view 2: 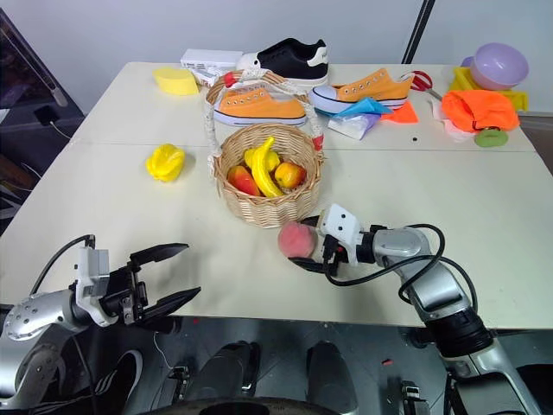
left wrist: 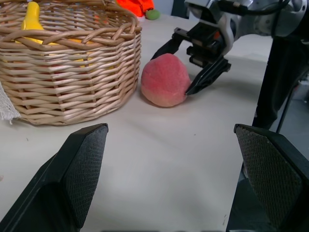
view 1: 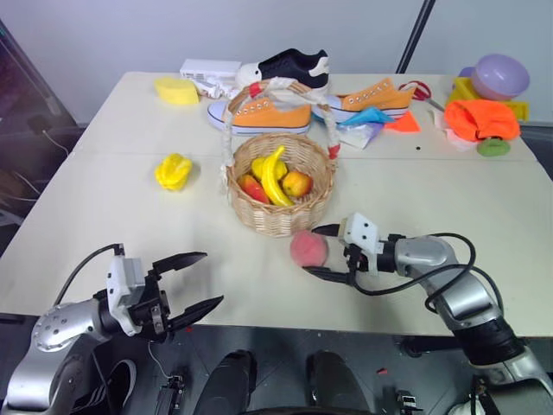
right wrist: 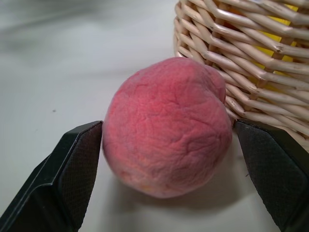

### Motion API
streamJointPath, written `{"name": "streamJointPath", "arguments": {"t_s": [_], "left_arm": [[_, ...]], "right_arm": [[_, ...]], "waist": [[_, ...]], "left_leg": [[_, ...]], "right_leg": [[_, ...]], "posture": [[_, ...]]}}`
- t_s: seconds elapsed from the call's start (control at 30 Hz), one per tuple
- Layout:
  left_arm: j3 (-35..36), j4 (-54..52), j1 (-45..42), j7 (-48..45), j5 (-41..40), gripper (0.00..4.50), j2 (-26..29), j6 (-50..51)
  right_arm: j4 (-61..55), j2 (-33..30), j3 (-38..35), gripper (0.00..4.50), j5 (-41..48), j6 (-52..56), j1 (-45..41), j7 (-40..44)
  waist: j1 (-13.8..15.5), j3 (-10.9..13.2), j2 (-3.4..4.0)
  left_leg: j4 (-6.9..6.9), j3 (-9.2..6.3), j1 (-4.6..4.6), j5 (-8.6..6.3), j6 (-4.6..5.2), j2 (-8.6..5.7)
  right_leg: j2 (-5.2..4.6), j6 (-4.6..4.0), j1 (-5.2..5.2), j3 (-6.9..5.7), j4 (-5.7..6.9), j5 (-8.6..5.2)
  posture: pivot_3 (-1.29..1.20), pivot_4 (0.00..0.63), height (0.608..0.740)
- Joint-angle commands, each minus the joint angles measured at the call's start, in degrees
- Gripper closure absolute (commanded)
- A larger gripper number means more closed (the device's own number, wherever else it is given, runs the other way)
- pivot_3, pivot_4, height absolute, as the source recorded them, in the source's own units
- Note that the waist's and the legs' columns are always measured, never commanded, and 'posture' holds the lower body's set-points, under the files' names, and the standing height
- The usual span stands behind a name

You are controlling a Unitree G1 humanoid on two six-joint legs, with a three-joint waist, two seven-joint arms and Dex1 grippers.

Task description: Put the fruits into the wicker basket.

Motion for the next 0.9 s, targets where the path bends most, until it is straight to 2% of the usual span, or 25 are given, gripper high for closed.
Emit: {"name": "streamJointPath", "arguments": {"t_s": [0.03,0.1,0.2,0.33,0.43,0.57,0.7,0.8,0.9], "left_arm": [[0.50,-1.85,0.20,0.38,-0.24,0.00,-0.17,-0.50],[0.49,-1.87,0.31,0.36,-0.03,0.00,-0.07,-0.70],[0.50,-1.96,0.40,0.45,-0.11,0.00,-0.11,-0.71],[0.98,-1.83,0.10,1.10,-0.67,0.00,-0.52,-0.54],[2.26,-1.09,-1.44,2.91,-2.08,0.00,-1.39,0.48],[4.04,-0.09,-4.57,5.62,-3.80,0.00,-2.30,1.50],[5.60,1.27,-7.05,8.73,-3.83,0.00,-3.13,2.10],[6.04,2.09,-8.29,10.17,-2.23,0.00,-3.44,1.35],[5.94,2.38,-8.47,10.72,-1.31,0.00,-3.53,0.85]], "right_arm": [[-1.29,0.37,-1.08,0.89,0.75,-0.53,-0.20,0.37],[-3.22,-0.08,-2.38,1.68,3.01,0.65,0.64,1.67],[-6.50,-1.16,-5.40,1.68,6.52,2.32,2.22,2.85],[-14.64,-7.31,-10.50,1.68,15.39,6.91,5.37,9.16],[-16.30,-7.86,-13.29,1.68,19.63,10.31,0.44,7.61],[-13.24,-0.83,-12.48,1.68,20.70,13.02,-11.59,-0.29],[-6.25,6.61,-7.28,1.68,10.36,7.79,-19.94,-8.51],[-1.40,11.10,-5.48,1.68,7.59,6.04,-23.40,-11.54],[3.46,13.00,-3.66,0.50,3.26,1.45,-25.26,-12.06]], "waist": [[0.06,0.00,0.00],[0.09,0.00,0.00],[0.14,0.00,0.00],[0.26,0.01,0.01],[-0.22,0.01,0.01],[-0.42,0.01,0.01],[-0.10,0.00,0.01],[0.06,-0.01,-0.03],[-0.01,-0.01,-0.02]], "left_leg": [[0.00,0.00,0.00,0.00,0.00,0.00],[0.01,0.01,0.00,0.00,0.00,-0.01],[0.00,0.01,0.00,0.00,0.00,-0.01],[0.01,0.01,0.00,-0.01,0.00,-0.01],[0.03,0.02,0.00,-0.01,0.01,0.03],[0.01,0.05,0.04,-0.01,0.01,0.29],[-0.06,0.01,0.02,0.06,-0.12,0.34],[-0.08,0.02,-0.04,0.24,-0.43,0.29],[-0.08,0.03,-0.05,0.25,-0.44,0.26]], "right_leg": [[0.00,0.00,0.00,0.00,0.00,0.00],[-0.01,0.00,0.01,0.00,-0.01,0.00],[-0.01,0.00,0.01,0.00,-0.01,0.00],[-0.02,0.00,0.04,0.00,-0.05,0.00],[-0.02,-0.05,0.07,0.01,-0.08,0.03],[0.20,-0.25,-0.01,0.04,-0.07,0.18],[0.31,-0.26,-0.12,0.03,-0.01,0.18],[0.30,-0.26,-0.16,0.03,-0.05,0.19],[0.28,-0.26,-0.18,0.04,-0.03,0.19]], "posture": [[0.00,0.150,0.740],[0.00,0.150,0.740],[0.00,0.150,0.740],[0.00,0.150,0.740],[0.00,0.150,0.740],[0.00,0.150,0.740],[0.00,0.150,0.740],[0.00,0.150,0.740],[0.00,0.150,0.740]]}}
